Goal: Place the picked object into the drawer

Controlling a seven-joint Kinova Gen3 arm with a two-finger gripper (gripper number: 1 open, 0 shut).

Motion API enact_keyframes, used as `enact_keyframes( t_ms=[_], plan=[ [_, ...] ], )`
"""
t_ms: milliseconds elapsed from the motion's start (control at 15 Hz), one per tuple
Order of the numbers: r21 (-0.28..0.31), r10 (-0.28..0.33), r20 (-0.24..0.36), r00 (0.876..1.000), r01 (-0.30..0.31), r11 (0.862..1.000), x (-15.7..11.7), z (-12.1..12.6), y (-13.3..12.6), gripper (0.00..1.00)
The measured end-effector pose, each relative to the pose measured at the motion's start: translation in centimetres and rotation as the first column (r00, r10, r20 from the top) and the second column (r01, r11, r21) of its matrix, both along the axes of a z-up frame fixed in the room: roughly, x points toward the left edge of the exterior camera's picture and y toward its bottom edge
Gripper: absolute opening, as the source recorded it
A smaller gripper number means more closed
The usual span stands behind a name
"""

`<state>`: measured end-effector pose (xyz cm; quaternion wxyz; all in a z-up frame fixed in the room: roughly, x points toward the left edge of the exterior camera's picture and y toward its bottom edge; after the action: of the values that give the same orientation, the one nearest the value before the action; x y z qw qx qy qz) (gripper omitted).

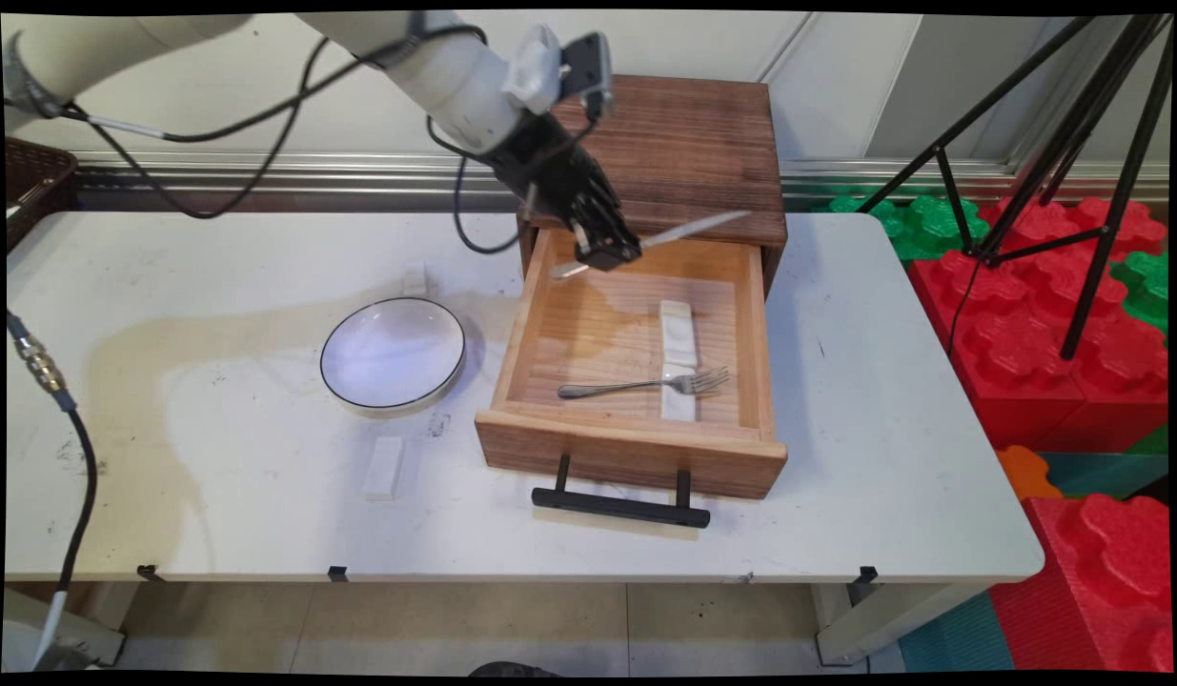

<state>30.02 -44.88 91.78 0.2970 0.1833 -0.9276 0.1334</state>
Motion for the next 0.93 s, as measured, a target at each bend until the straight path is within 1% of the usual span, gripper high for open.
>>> enact_keyframes(
  t_ms=[200,400,933],
  plan=[
    [0.017,-0.009,0.014,1.0,0.008,1.0,-1.7,-2.4,-1.0,0.0],
    [0.034,-0.015,0.029,0.999,0.014,0.999,-2.6,-4.4,-1.7,0.0],
    [0.055,-0.03,0.071,0.997,0.027,0.998,-3.2,-8.4,-2.9,0.0]
  ],
)
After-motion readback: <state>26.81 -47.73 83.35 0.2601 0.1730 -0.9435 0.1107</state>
